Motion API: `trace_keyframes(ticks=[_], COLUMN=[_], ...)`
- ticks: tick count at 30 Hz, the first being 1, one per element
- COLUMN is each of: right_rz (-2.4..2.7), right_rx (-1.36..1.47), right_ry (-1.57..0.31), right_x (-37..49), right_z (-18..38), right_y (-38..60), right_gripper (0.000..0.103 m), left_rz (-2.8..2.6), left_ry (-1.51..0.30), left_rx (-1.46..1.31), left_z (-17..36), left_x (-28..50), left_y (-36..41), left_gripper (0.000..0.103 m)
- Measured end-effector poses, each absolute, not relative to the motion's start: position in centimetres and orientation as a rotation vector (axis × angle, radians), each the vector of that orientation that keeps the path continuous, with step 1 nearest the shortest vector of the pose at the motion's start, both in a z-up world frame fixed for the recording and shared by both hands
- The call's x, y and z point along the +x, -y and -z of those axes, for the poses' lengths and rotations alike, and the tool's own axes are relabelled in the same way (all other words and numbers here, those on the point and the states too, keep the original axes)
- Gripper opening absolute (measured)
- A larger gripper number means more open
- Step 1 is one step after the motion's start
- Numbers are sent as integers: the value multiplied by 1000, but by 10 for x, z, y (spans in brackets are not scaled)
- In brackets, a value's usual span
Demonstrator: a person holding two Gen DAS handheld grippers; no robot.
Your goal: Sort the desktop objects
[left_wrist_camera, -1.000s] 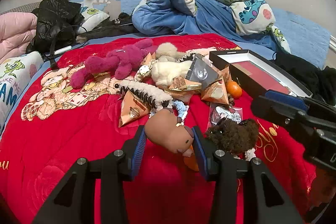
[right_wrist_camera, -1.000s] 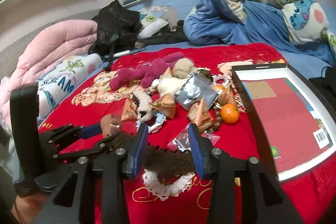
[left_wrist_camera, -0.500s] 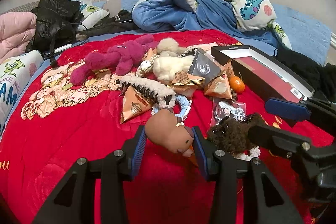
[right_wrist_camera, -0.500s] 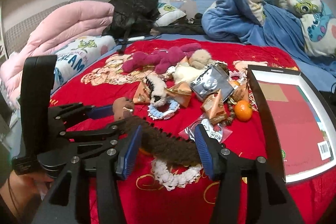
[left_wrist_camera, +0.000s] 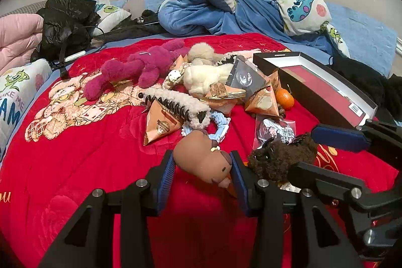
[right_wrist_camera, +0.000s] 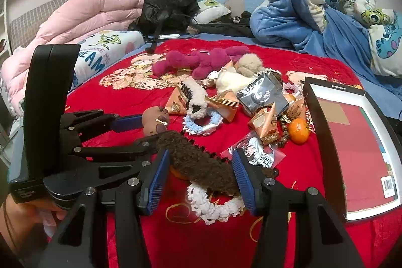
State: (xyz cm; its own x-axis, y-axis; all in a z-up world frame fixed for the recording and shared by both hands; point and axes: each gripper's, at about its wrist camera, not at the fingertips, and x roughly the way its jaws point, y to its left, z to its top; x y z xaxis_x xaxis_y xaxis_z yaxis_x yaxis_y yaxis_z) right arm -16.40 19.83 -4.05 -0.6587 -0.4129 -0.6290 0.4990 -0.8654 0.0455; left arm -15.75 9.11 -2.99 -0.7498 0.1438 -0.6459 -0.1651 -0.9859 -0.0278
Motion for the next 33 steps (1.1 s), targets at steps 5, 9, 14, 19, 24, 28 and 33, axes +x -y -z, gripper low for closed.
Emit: trace_keyframes(ticks=[5, 9, 14, 19, 24, 28, 33], right_rz=[2466, 2471, 2475, 2474, 2478, 2480, 2476], right_rx=[919, 925, 925, 927, 939, 947, 930], right_ry=[-209, -229, -206, -206, -181, -190, -273], right_x=[-165, -165, -167, -169, -172, -173, -170], right_z=[44, 47, 47, 48, 48, 50, 52], right_y=[-193, -190, -192, -192, -195, -195, -186], right_gripper=[26, 18, 14, 14, 14, 13, 15], left_rz=[-2786, -2787, -2787, -2788, -2790, -2789, -2790], left_ry=[-73, -81, -68, -72, -73, -71, -50], left_rx=[-1022, -1027, -1026, -1028, -1031, -1037, -1048], left_z=[31, 31, 30, 30, 31, 31, 32], left_x=[-156, -156, -156, -154, -153, -152, -153], left_y=[-95, -97, -95, -95, -94, -91, -87], left_gripper=[45, 45, 45, 45, 45, 45, 45])
